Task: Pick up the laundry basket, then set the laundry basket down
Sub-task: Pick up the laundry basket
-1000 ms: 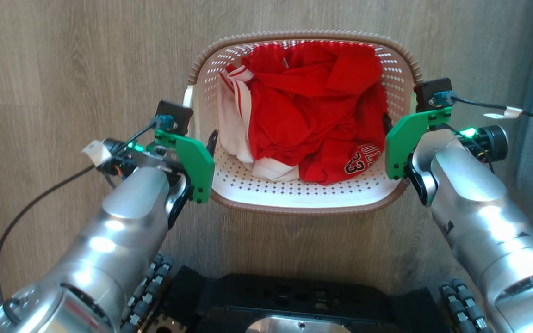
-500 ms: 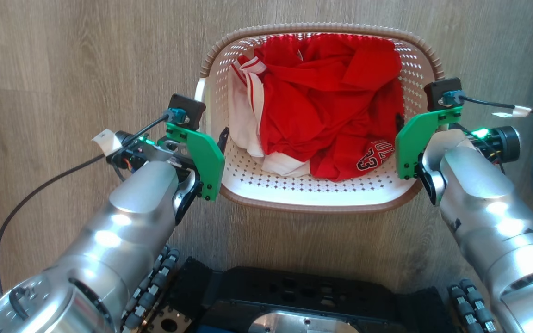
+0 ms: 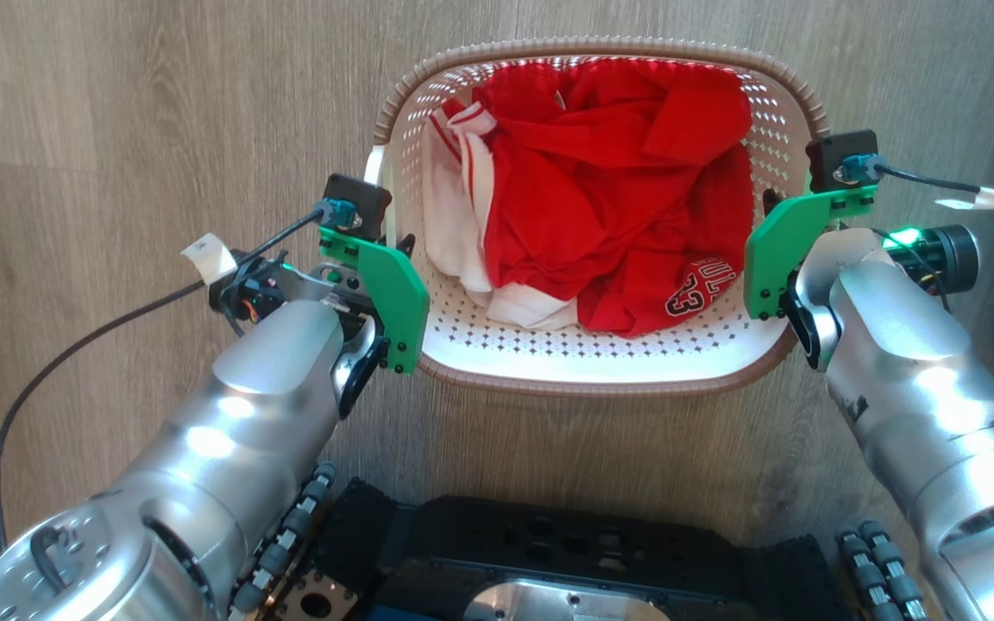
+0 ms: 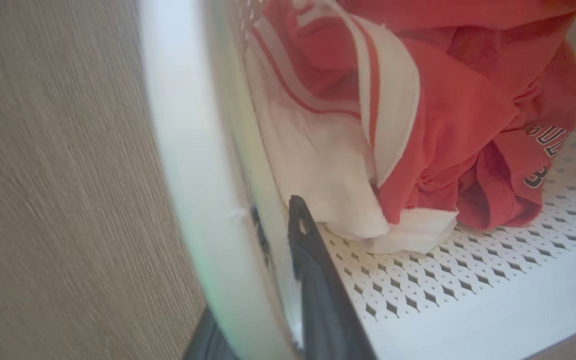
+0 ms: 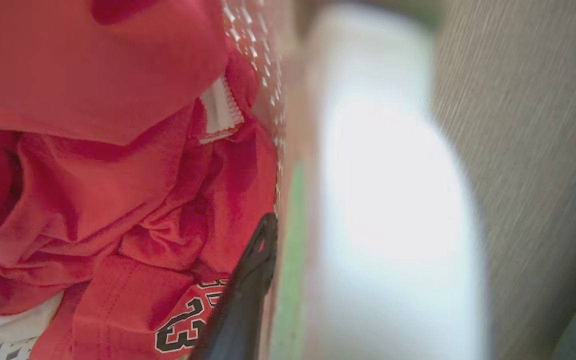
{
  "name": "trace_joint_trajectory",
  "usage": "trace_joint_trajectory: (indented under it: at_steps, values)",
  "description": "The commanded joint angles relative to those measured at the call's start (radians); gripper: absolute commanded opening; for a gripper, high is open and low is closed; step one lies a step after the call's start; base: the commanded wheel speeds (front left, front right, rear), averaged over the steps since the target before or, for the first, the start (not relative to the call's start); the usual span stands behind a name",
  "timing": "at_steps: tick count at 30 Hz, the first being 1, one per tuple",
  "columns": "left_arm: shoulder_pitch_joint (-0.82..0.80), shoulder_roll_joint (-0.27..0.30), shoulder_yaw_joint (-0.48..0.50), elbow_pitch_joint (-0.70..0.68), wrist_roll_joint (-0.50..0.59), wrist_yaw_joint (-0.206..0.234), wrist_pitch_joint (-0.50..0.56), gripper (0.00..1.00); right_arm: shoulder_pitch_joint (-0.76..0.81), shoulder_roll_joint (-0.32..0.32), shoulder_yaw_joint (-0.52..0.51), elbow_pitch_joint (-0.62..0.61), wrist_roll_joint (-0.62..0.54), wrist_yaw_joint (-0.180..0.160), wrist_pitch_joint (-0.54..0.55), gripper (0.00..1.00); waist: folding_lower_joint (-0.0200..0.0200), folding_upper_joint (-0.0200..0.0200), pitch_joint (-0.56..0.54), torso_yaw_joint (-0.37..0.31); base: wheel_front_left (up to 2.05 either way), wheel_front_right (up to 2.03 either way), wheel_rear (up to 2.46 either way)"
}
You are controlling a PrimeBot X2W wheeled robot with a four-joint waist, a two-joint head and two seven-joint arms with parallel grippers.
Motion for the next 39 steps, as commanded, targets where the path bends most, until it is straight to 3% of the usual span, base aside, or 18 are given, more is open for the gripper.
trace_joint_trajectory:
  at_steps: [1, 13, 20, 39]
  values:
    - [0.005, 0.03, -0.008, 0.002, 0.0, -0.002, -0.007, 0.0, 0.046, 0.037, 0.034, -0.008, -0.009, 0.007, -0.001, 0.0, 0.0, -0.0001, -0.001, 0.0, 0.0, 0.0, 0.0]
    - [0.002, 0.03, -0.061, 0.01, -0.048, -0.016, 0.005, 0.0, 0.046, 0.037, 0.067, -0.011, 0.023, 0.007, 0.019, 0.0, 0.0, -0.0001, -0.015, 0.001, 0.0, 0.0, 0.0]
    - [0.007, 0.03, -0.082, 0.017, -0.047, -0.039, 0.018, 0.0, 0.059, 0.037, 0.119, -0.037, 0.078, 0.007, 0.113, 0.0, 0.0, -0.0001, -0.054, -0.01, 0.0, 0.0, 0.0]
    - [0.078, 0.03, -0.101, 0.02, -0.024, -0.065, 0.11, 0.0, 0.144, 0.037, 0.232, -0.088, 0.242, 0.007, 0.232, 0.0, 0.0, -0.0001, -0.302, -0.03, 0.0, 0.0, 0.0]
